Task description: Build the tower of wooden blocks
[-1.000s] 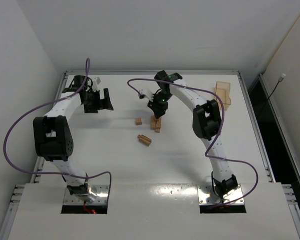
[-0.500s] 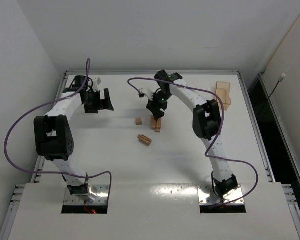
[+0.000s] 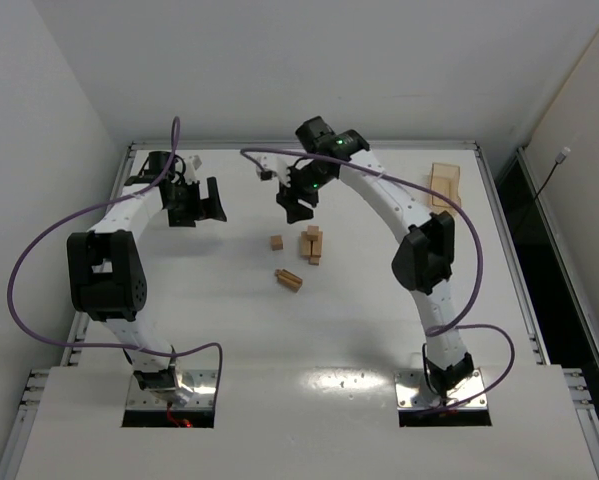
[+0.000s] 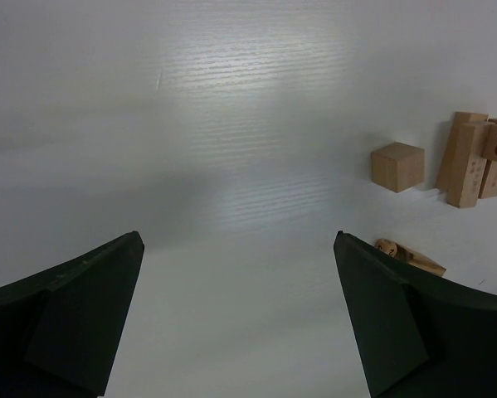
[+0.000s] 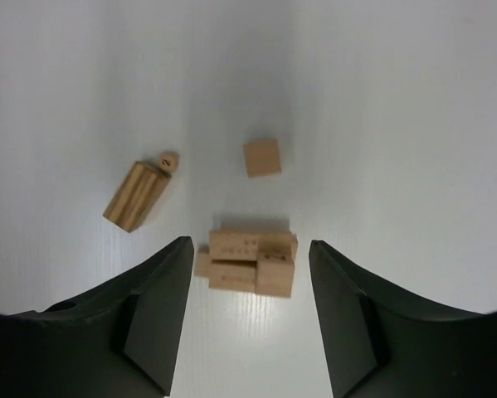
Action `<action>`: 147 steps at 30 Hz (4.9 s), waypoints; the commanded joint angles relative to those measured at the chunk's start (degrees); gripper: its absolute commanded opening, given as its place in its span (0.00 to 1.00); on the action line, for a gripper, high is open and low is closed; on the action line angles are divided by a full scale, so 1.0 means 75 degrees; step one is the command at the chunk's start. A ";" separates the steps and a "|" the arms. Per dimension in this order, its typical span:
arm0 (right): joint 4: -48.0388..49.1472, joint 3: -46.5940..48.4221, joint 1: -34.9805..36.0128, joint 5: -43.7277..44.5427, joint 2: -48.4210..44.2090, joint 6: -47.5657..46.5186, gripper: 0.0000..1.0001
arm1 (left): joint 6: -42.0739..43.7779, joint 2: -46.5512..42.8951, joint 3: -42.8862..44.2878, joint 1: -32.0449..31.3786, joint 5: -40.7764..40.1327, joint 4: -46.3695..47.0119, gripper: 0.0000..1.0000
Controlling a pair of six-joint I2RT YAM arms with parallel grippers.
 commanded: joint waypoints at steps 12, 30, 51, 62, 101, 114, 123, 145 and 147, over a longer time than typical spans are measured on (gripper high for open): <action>-0.0073 0.0773 0.0976 0.1018 0.1561 -0.0062 0.49 | 0.0011 0.0084 0.0319 0.0768 0.0523 -0.0020 0.99; 0.0654 0.0868 0.0976 0.1031 0.2066 0.0091 0.49 | 0.0011 0.0295 0.0459 0.0838 0.0593 -0.0020 0.99; 0.0794 0.0868 0.1128 0.1651 0.2687 -0.0049 0.32 | 0.0011 0.0295 0.0459 0.0979 0.0734 -0.0090 0.99; 0.0643 0.0798 0.1128 0.1583 0.2397 -0.0049 0.00 | 0.0011 0.0295 0.0459 0.0979 0.0826 -0.0090 0.99; 0.1415 -0.3691 0.1655 0.6844 -0.2247 1.0940 0.00 | -0.1747 -0.1990 -0.1263 0.0077 -0.3169 0.0742 0.99; 0.2352 -0.4369 0.1163 0.5591 -0.2211 1.2103 0.00 | -0.1383 -0.1768 -0.1111 -0.0005 -0.2958 0.0660 0.99; 0.2622 -0.4452 0.1081 0.5297 -0.1872 1.1857 0.00 | -0.1383 -0.1686 -0.0970 -0.0005 -0.2957 0.0660 0.99; 0.2775 -0.4159 0.0870 0.5906 -0.1145 1.1541 0.00 | -0.1383 -0.1404 -0.0900 -0.0005 -0.2887 0.0660 0.99; 0.2844 -0.4089 0.0800 0.5906 -0.1063 1.1541 0.00 | -0.1383 -0.1404 -0.0900 -0.0005 -0.2887 0.0660 0.99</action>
